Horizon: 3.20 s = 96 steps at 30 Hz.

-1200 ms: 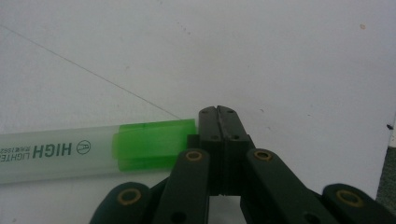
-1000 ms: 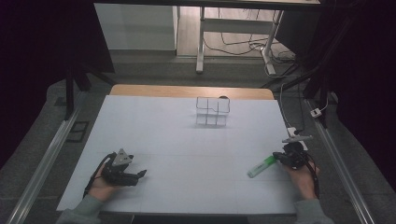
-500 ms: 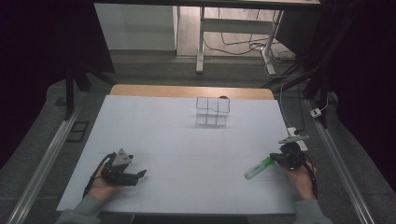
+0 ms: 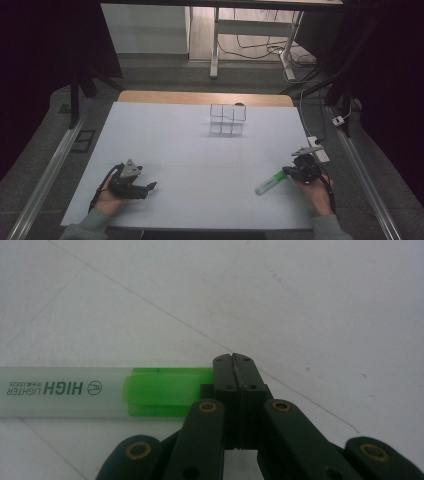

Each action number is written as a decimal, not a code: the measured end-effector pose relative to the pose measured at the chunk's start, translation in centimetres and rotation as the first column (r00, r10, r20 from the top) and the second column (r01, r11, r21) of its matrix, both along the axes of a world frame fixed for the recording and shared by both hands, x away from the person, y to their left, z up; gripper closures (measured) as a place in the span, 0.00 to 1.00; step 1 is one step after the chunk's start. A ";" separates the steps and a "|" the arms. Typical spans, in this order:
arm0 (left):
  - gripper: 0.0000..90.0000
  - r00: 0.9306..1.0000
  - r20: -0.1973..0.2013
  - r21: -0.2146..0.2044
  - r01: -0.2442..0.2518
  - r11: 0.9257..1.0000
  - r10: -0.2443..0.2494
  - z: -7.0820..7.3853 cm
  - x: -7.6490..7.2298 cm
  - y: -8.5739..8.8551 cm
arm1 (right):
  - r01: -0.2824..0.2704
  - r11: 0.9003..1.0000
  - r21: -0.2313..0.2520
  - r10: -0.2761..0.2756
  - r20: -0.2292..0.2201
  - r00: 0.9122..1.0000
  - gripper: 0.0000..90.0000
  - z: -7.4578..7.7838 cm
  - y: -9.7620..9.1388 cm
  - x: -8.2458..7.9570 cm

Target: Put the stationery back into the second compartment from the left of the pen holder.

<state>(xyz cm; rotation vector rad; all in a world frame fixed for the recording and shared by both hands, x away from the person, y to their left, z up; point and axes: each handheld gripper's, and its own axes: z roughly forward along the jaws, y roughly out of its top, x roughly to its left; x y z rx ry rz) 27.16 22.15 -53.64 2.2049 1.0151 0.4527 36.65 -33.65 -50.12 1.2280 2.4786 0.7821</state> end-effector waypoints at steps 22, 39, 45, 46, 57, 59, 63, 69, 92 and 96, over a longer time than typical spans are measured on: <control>0.24 1.000 0.001 0.000 -0.001 1.000 0.001 -0.1 0.0 0.0 | -0.075 0.997 -0.007 0.075 -0.037 0.997 0.99 -0.1 3.2 -1.3; 0.24 1.000 0.002 0.004 0.000 1.000 0.000 0.0 0.0 0.0 | -0.095 0.995 0.002 0.095 -0.065 0.993 0.99 -0.1 4.5 -2.0; 0.24 1.000 0.002 0.006 -0.002 1.000 0.002 0.0 0.0 0.0 | -0.096 0.995 0.012 0.097 -0.076 0.992 0.99 -0.2 4.9 -2.4; 0.24 1.000 0.002 0.006 -0.002 1.000 0.002 0.0 0.0 0.0 | -0.095 0.995 0.015 0.096 -0.077 0.992 0.99 -0.2 5.0 -2.5; 0.24 1.000 0.005 0.006 -0.002 1.000 0.002 0.0 0.0 0.0 | -0.151 0.988 0.022 0.152 -0.095 0.984 0.99 -0.3 7.0 -3.8; 0.24 1.000 0.005 0.007 -0.001 1.000 0.001 0.0 0.0 0.0 | -0.160 0.987 0.022 0.161 -0.096 0.982 0.99 -0.3 7.4 -4.0; 0.24 1.000 0.005 0.008 0.001 1.000 -0.001 0.0 0.0 0.0 | -0.170 0.985 0.023 0.171 -0.098 0.980 0.99 -0.3 7.8 -4.2; 0.24 1.000 0.006 0.009 0.001 1.000 -0.001 0.0 0.0 -0.1 | -0.166 0.986 0.035 0.168 -0.100 0.981 0.99 -0.3 7.6 -4.2; 0.24 1.000 0.005 0.012 0.003 1.000 -0.003 0.0 0.0 -0.1 | -0.238 0.971 0.036 0.237 0.024 0.971 0.67 0.5 6.8 -4.1; 0.24 1.000 0.004 0.013 0.003 1.000 -0.003 0.0 0.1 -0.1 | -0.281 0.959 0.046 0.279 0.058 0.959 0.61 0.9 6.6 -4.2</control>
